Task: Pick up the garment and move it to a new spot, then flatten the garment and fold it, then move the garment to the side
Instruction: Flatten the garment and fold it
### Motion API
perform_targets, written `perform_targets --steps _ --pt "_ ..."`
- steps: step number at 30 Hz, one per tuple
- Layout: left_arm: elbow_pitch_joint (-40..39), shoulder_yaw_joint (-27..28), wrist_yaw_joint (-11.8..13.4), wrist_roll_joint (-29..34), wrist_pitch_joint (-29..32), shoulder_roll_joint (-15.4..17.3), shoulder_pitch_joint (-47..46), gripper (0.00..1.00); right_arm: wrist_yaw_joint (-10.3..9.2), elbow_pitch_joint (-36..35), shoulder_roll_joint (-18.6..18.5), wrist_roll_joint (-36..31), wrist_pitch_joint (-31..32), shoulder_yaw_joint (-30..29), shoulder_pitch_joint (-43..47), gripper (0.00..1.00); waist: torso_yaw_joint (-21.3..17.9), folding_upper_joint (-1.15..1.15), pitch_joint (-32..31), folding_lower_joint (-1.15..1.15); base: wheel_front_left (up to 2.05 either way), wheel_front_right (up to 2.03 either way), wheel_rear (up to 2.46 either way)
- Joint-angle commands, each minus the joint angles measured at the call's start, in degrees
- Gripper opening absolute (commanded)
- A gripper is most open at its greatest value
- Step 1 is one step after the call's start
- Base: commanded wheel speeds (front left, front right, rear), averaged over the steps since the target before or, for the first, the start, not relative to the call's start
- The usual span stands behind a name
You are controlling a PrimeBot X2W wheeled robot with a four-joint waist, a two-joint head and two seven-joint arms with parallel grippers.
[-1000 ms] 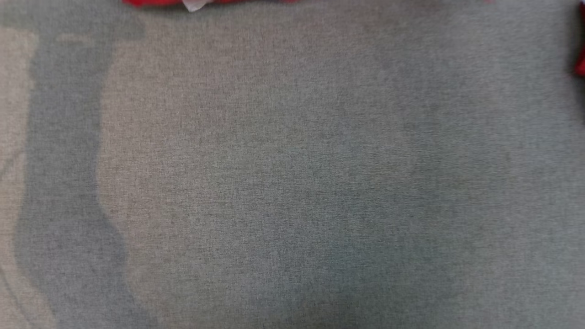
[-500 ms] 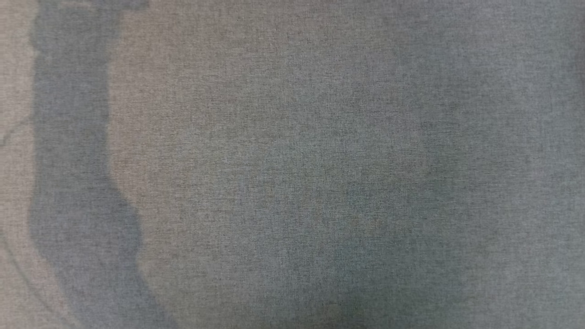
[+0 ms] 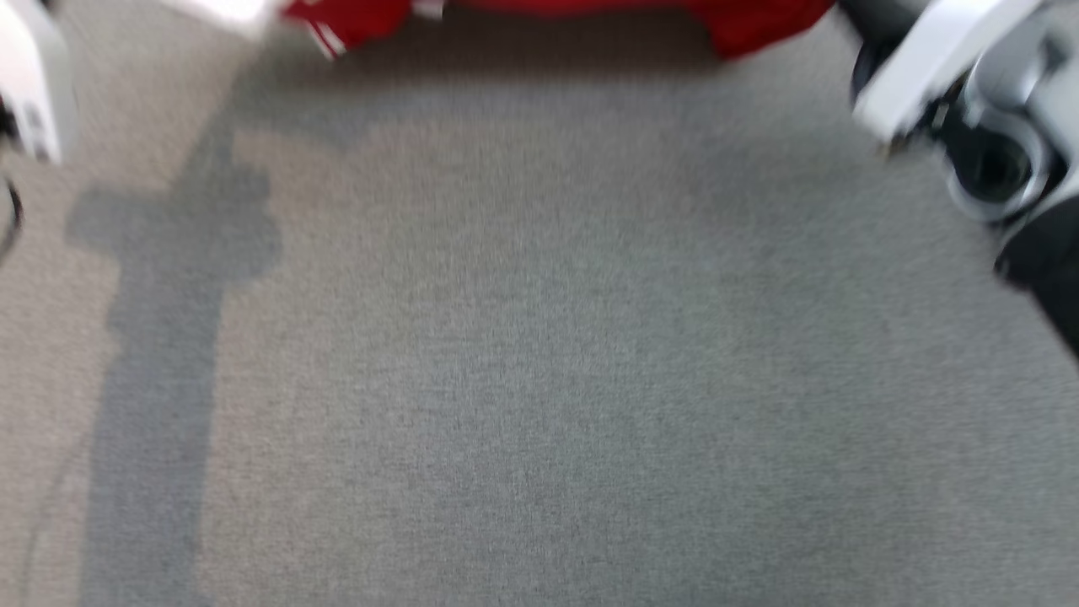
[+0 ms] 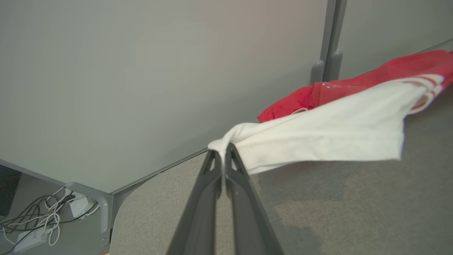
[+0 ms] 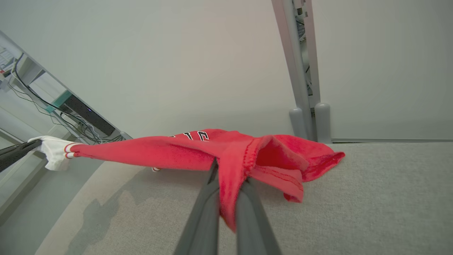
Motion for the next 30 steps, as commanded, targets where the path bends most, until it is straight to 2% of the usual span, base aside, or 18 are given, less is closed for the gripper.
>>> perform_targets --steps 1,9,16,21,22,30 --pt "-1.6 -1.0 0.0 -2.1 1.5 1.7 2.6 0.00 0.02 -0.8 -0.9 1.2 1.4 1.0 2.1 0.00 -0.9 0.00 -5.8 0.00 0.00 0.00 0.00" --pt "-19.2 -9.2 0.0 -15.3 15.6 13.0 17.4 0.00 0.02 -7.6 -7.1 6.8 13.1 8.9 13.7 0.00 -2.2 0.00 -15.6 0.00 0.00 0.00 0.00" --pt "-36.5 -12.3 0.6 -24.0 27.4 22.2 27.1 0.00 0.01 -13.2 -12.7 7.9 19.3 14.3 20.8 0.00 -2.6 0.00 -20.0 0.00 0.00 0.00 0.00" --pt "-47.4 -12.8 2.4 -32.0 32.5 27.4 32.7 0.00 0.01 -17.2 -16.3 7.5 22.2 16.5 24.6 0.00 -3.0 0.00 -20.7 0.00 0.00 0.00 0.00" --pt "-47.4 -12.8 2.4 -32.0 32.5 27.4 32.7 0.00 0.01 -17.2 -16.3 7.5 22.2 16.5 24.6 0.00 -3.0 0.00 -20.7 0.00 0.00 0.00 0.00" --pt "-58.1 -13.3 5.4 -37.5 36.6 33.9 37.4 0.00 0.01 -21.6 -21.4 7.8 28.8 17.8 28.0 0.00 -3.8 0.00 -20.1 0.00 0.00 0.00 0.00"
